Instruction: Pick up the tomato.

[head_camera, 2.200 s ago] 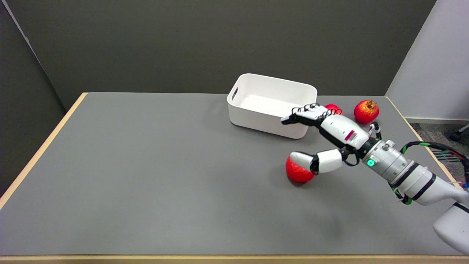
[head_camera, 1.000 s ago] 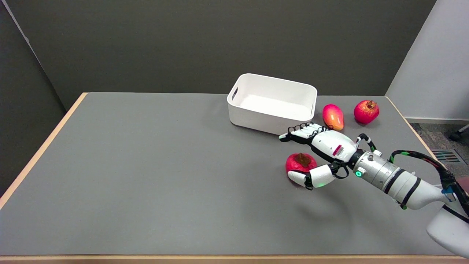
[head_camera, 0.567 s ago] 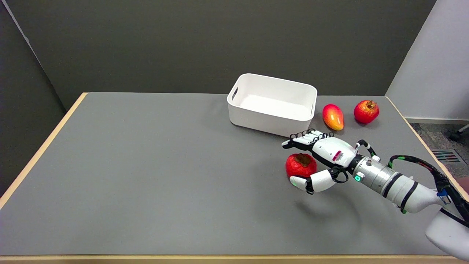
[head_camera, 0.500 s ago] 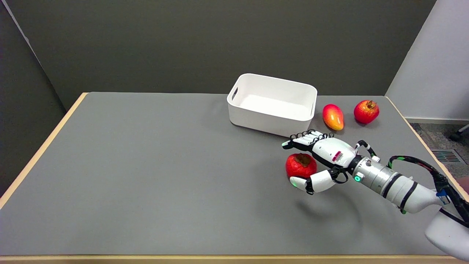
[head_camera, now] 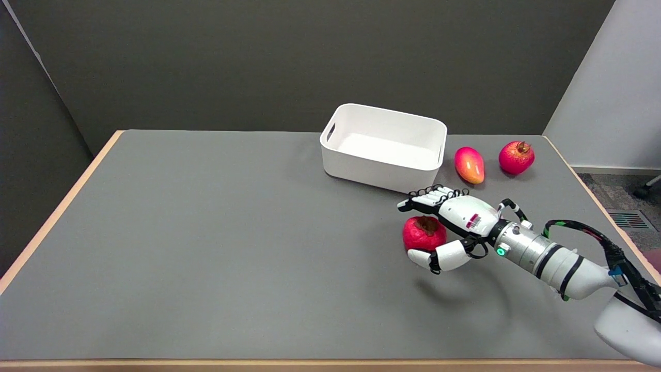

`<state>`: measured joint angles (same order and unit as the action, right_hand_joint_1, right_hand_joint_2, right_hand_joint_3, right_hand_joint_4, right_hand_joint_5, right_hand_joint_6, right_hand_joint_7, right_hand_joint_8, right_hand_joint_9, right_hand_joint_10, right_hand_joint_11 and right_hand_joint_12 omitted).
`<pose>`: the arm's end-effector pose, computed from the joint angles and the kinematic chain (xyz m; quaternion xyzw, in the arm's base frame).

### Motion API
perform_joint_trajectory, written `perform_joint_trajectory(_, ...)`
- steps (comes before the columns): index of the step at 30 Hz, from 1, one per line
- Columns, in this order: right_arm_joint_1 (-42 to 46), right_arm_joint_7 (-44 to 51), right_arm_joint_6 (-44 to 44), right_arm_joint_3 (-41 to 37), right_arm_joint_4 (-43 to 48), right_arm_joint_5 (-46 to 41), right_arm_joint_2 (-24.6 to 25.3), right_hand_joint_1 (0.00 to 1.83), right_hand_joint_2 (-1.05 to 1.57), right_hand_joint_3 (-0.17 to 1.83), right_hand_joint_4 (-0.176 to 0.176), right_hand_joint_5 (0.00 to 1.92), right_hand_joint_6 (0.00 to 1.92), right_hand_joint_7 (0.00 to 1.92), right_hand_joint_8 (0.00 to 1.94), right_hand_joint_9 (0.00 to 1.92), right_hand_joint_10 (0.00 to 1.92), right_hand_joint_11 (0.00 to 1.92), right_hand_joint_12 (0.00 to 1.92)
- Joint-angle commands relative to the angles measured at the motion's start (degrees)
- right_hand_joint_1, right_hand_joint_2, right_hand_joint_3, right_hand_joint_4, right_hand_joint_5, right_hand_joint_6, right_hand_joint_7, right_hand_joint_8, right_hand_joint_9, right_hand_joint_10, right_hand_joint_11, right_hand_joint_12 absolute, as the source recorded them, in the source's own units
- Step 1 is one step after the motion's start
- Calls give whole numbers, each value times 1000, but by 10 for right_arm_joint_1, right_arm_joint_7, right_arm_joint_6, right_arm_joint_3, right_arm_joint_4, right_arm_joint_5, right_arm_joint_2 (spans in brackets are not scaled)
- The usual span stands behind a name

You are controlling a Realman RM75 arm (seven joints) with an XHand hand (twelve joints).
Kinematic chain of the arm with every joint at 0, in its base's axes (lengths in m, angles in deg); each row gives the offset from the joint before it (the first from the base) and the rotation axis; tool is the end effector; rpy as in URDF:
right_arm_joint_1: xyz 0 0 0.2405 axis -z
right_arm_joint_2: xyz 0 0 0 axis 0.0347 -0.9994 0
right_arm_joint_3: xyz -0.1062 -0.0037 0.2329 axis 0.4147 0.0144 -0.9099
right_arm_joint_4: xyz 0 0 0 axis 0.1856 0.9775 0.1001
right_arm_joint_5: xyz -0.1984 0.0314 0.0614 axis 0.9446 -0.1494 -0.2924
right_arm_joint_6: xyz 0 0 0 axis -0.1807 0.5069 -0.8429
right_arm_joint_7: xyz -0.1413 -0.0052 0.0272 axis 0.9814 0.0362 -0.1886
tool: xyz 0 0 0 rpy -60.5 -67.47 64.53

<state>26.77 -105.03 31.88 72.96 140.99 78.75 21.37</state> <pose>-0.2667 -0.2557 0.3844 0.7792 -0.1507 0.0118 0.6082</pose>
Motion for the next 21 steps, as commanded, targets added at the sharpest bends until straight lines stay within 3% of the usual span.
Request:
perform_joint_trajectory(1, -12, 1, -2, 17, -21, 1, 2, 436, 584, 837, 40, 222, 457, 266, 370, 150, 752, 35, 1213)
perform_joint_trajectory(11, -10, 2, -2, 19, -28, 1, 2, 504, 589, 859, 39, 241, 470, 280, 375, 173, 780, 43, 1219)
perform_joint_trajectory(14, -12, 2, -2, 22, -30, 1, 2, 546, 576, 956, 40, 227, 499, 261, 418, 188, 762, 69, 1174)
perform_joint_trajectory(21, -19, 12, 0, 26, -32, 1, 3, 854, 613, 972, 26, 249, 478, 293, 379, 254, 849, 128, 1296)
